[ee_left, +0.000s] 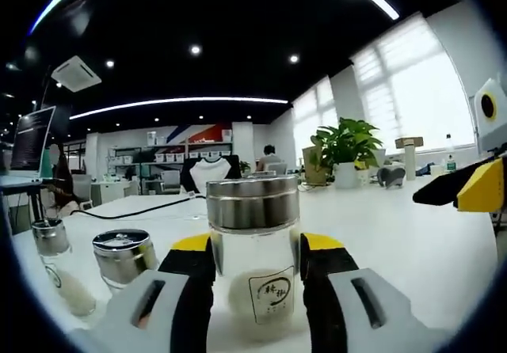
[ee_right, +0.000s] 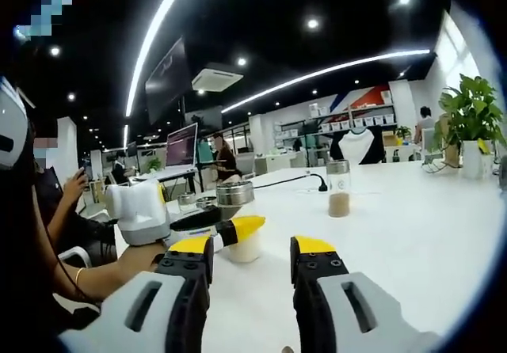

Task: Rotate the seasoning bottle until the label or dispensing opening points toward the visible target arrow and the bottle remains upright within the marked orientation range

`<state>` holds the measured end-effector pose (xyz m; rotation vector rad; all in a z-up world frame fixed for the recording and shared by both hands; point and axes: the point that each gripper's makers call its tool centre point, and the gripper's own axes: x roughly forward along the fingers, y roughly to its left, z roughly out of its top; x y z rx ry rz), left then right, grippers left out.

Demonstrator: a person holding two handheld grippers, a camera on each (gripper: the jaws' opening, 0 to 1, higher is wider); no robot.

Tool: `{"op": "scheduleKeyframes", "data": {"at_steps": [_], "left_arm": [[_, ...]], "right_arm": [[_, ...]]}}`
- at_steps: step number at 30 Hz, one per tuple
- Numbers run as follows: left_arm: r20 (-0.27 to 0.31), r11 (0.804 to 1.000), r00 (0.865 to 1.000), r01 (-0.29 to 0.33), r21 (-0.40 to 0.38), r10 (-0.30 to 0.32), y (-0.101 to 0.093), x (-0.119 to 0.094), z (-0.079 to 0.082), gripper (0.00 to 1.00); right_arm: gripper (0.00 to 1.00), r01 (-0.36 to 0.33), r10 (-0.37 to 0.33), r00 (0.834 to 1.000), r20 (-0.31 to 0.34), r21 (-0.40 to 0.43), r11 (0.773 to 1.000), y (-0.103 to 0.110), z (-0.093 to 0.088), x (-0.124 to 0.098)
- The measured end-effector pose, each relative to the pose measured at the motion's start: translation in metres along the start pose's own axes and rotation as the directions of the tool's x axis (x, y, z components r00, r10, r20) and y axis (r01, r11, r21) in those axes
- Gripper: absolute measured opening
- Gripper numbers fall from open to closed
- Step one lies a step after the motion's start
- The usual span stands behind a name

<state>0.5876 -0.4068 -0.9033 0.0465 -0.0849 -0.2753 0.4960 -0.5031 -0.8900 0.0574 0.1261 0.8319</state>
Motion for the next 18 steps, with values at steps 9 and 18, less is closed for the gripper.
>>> {"op": "scheduleKeyframes", "data": {"at_steps": [9, 18], "left_arm": [[0.003, 1.0, 1.0, -0.006, 0.007, 0.006, 0.001, -0.001, 0.001, 0.45], [0.039, 1.0, 0.999, -0.008, 0.026, 0.007, -0.001, -0.002, 0.012, 0.45]], "right_arm": [[0.4, -0.016, 0.016, 1.0, -0.014, 0.014, 1.0, 0.009, -0.007, 0.004], [0.4, -0.031, 0.031, 0.999, -0.011, 0.027, 0.999, 0.016, -0.008, 0.006]]}}
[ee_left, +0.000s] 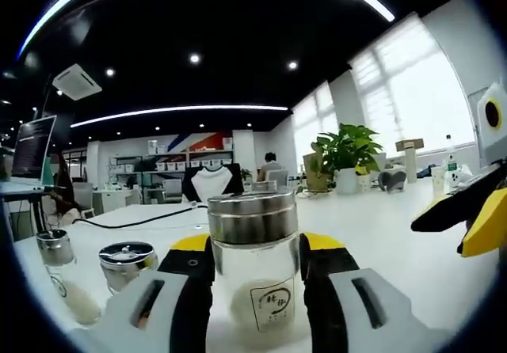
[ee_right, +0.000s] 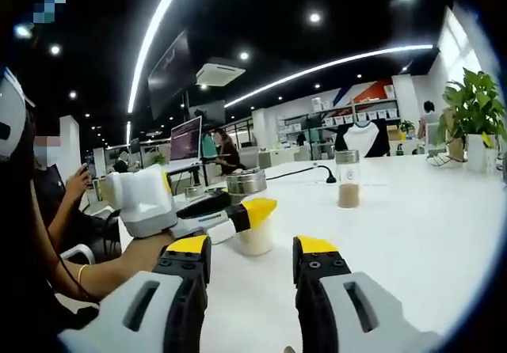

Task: Rotate the seasoning bottle until the label or dispensing opening points toward the visible target arrow and the bottle remains upright within the marked orientation range

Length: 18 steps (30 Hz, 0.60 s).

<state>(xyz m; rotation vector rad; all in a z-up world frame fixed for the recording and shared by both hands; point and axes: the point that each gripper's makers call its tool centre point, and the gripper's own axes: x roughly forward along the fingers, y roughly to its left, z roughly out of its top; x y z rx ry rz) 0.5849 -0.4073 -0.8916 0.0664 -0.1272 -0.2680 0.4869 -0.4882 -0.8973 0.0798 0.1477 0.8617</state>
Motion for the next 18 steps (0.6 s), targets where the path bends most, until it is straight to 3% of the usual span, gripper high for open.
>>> {"op": "scheduleKeyframes", "data": {"at_steps": [12, 18], "left_arm": [[0.006, 1.0, 1.0, -0.004, 0.025, 0.004, 0.001, -0.006, 0.01, 0.46], [-0.01, 0.999, 0.999, 0.03, -0.023, -0.031, 0.002, -0.01, 0.018, 0.44]], "right_arm": [[0.42, 0.028, -0.028, 1.0, 0.014, -0.001, 1.0, -0.009, 0.006, -0.005], [0.43, 0.036, -0.036, 0.999, 0.019, -0.009, 0.999, -0.013, 0.01, -0.007]]}}
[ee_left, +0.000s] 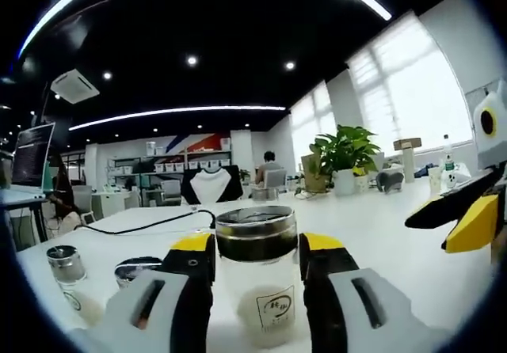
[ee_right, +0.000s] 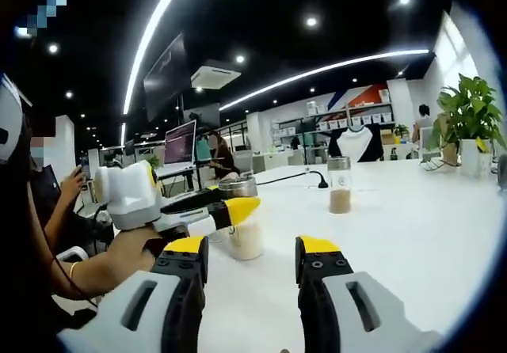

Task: Rotate the seasoning bottle until the label or dispensing opening points toward the visible target arrow and the bottle remains upright within the marked orientation range

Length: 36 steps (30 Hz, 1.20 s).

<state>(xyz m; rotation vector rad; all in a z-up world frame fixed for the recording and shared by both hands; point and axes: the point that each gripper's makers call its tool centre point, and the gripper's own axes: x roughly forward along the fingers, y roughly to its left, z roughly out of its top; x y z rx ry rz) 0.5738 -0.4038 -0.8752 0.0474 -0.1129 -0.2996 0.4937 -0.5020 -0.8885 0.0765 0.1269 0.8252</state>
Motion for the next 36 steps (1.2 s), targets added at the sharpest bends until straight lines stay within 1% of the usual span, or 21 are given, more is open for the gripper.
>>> {"op": "scheduleKeyframes", "data": {"at_steps": [3, 8, 10, 12, 15, 16, 17, 18, 20, 23, 24, 26, 29, 36], "left_arm": [[0.01, 1.0, 1.0, -0.008, 0.015, 0.007, 0.003, -0.003, 0.006, 0.46], [0.012, 1.0, 1.0, -0.008, -0.001, 0.008, 0.007, -0.006, 0.012, 0.48], [0.008, 1.0, 1.0, -0.004, -0.003, 0.004, 0.007, -0.007, 0.012, 0.48], [0.0, 1.0, 1.0, 0.012, -0.011, -0.012, 0.004, -0.007, 0.009, 0.48], [-0.018, 1.0, 1.0, 0.018, -0.009, -0.018, 0.003, -0.008, 0.005, 0.48], [-0.018, 1.0, 1.0, 0.017, -0.002, -0.017, 0.002, -0.009, 0.004, 0.48], [-0.023, 0.999, 1.0, 0.018, 0.039, -0.017, 0.002, -0.01, 0.004, 0.47], [-0.025, 0.998, 1.0, 0.018, 0.053, -0.017, 0.001, -0.01, 0.004, 0.46], [-0.025, 0.999, 0.999, 0.022, 0.05, -0.02, -0.001, -0.01, 0.003, 0.45], [-0.039, 0.998, 0.999, 0.031, 0.053, -0.029, -0.004, -0.009, 0.001, 0.43], [-0.055, 0.997, 0.998, 0.025, 0.076, -0.021, -0.004, -0.009, -0.002, 0.41], [-0.048, 0.995, 0.999, 0.009, 0.096, -0.005, -0.003, -0.011, -0.001, 0.39], [-0.045, 0.997, 0.999, 0.0, 0.073, 0.003, -0.002, -0.011, -0.001, 0.38], [-0.04, 0.998, 0.999, -0.034, 0.059, 0.036, -0.002, -0.013, -0.001, 0.38]], "right_arm": [[0.43, 0.012, -0.012, 1.0, 0.005, -0.001, 1.0, -0.005, 0.002, -0.002], [0.43, 0.025, -0.025, 0.999, 0.019, -0.004, 1.0, -0.011, 0.007, -0.005], [0.43, 0.032, -0.031, 0.999, 0.024, -0.004, 0.999, -0.013, 0.008, -0.006], [0.43, 0.037, -0.037, 0.999, 0.027, -0.005, 0.999, -0.015, 0.01, -0.008], [0.43, 0.045, -0.044, 0.999, 0.032, -0.005, 0.999, -0.018, 0.012, -0.01], [0.43, 0.046, -0.046, 0.998, 0.032, -0.005, 0.999, -0.019, 0.012, -0.01], [0.43, 0.048, -0.048, 0.998, 0.033, -0.003, 0.999, -0.02, 0.012, -0.01], [0.43, 0.048, -0.048, 0.998, 0.035, -0.001, 0.999, -0.02, 0.012, -0.01], [0.43, 0.049, -0.049, 0.998, 0.038, 0.001, 0.999, -0.02, 0.013, -0.011], [0.43, 0.049, -0.049, 0.998, 0.043, 0.002, 0.999, -0.02, 0.014, -0.011], [0.43, 0.048, -0.048, 0.998, 0.043, 0.003, 0.999, -0.02, 0.014, -0.011], [0.43, 0.048, -0.048, 0.998, 0.04, 0.002, 0.999, -0.02, 0.013, -0.012], [0.43, 0.054, -0.054, 0.998, 0.036, 0.004, 0.999, -0.02, 0.011, -0.013], [0.43, 0.067, -0.067, 0.997, 0.036, 0.017, 0.998, -0.023, 0.01, -0.018]]}}
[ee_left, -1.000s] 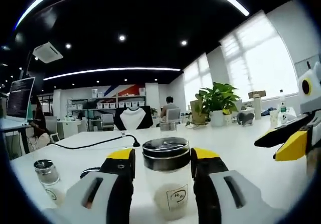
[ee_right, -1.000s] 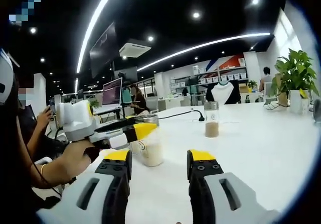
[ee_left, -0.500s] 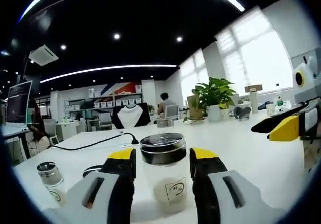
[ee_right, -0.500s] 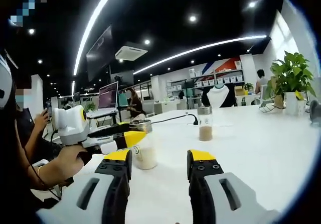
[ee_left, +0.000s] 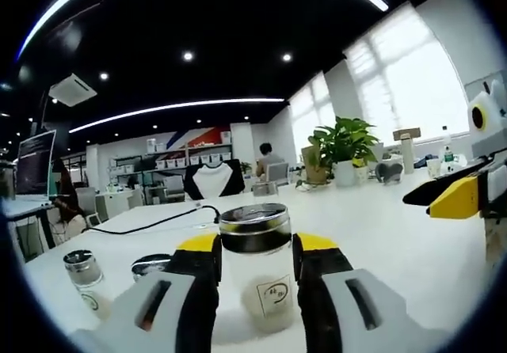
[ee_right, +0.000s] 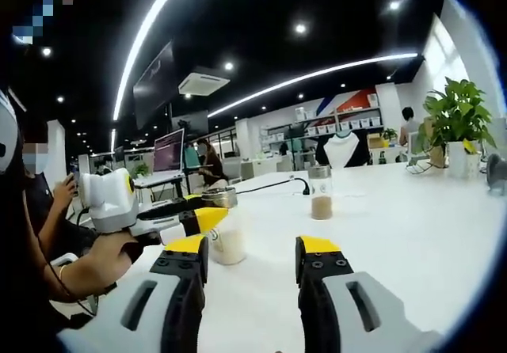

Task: Rotate the seasoning bottle until the label or dispensing opening points toward the visible target arrow and the bottle remains upright within the marked orientation range

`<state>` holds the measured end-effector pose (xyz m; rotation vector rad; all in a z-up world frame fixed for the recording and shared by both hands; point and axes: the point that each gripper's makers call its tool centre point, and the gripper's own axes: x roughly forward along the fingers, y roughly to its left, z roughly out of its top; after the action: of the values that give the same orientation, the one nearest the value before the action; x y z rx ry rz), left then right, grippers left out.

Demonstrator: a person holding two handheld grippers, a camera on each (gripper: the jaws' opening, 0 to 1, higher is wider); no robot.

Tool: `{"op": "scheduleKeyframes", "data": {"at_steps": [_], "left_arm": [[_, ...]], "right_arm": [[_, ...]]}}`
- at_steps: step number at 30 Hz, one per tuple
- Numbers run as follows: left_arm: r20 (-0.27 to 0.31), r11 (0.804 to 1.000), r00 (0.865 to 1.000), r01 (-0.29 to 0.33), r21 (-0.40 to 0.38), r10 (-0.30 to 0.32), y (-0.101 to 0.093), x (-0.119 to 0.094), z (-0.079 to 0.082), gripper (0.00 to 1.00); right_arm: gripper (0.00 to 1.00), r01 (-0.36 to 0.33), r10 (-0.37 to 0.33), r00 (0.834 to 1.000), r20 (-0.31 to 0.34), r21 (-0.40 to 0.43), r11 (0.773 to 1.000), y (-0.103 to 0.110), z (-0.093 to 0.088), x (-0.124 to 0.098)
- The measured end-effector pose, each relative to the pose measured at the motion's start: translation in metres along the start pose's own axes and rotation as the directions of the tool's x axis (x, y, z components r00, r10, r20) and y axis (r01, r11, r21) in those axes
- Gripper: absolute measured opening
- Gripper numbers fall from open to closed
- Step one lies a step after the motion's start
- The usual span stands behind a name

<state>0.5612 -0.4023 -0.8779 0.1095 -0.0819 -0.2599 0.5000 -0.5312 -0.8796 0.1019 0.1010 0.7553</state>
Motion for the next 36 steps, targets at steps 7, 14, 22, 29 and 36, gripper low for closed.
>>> {"op": "scheduleKeyframes", "data": {"at_steps": [7, 14, 22, 29, 36], "left_arm": [[0.006, 1.0, 1.0, -0.025, -0.016, 0.025, 0.0, -0.001, 0.0, 0.37], [0.008, 0.997, 0.998, -0.069, -0.018, 0.069, -0.002, -0.004, 0.001, 0.37], [0.008, 0.997, 0.997, -0.078, -0.027, 0.078, -0.002, -0.004, 0.001, 0.36], [0.008, 0.997, 0.997, -0.08, -0.013, 0.08, -0.002, -0.007, 0.002, 0.37], [-0.004, 0.999, 0.999, -0.043, -0.018, 0.042, -0.002, -0.004, 0.005, 0.49]], "right_arm": [[0.43, 0.021, -0.021, 1.0, 0.001, 0.01, 1.0, -0.005, 0.0, -0.004], [0.43, 0.025, -0.025, 1.0, -0.004, 0.019, 1.0, -0.005, -0.002, -0.007], [0.43, 0.028, -0.028, 1.0, -0.003, 0.01, 1.0, -0.005, -0.001, -0.011], [0.43, 0.028, -0.028, 1.0, -0.001, 0.006, 1.0, -0.006, 0.001, -0.012], [0.44, 0.057, -0.057, 0.998, 0.01, 0.004, 0.998, -0.011, 0.004, -0.008]]}}
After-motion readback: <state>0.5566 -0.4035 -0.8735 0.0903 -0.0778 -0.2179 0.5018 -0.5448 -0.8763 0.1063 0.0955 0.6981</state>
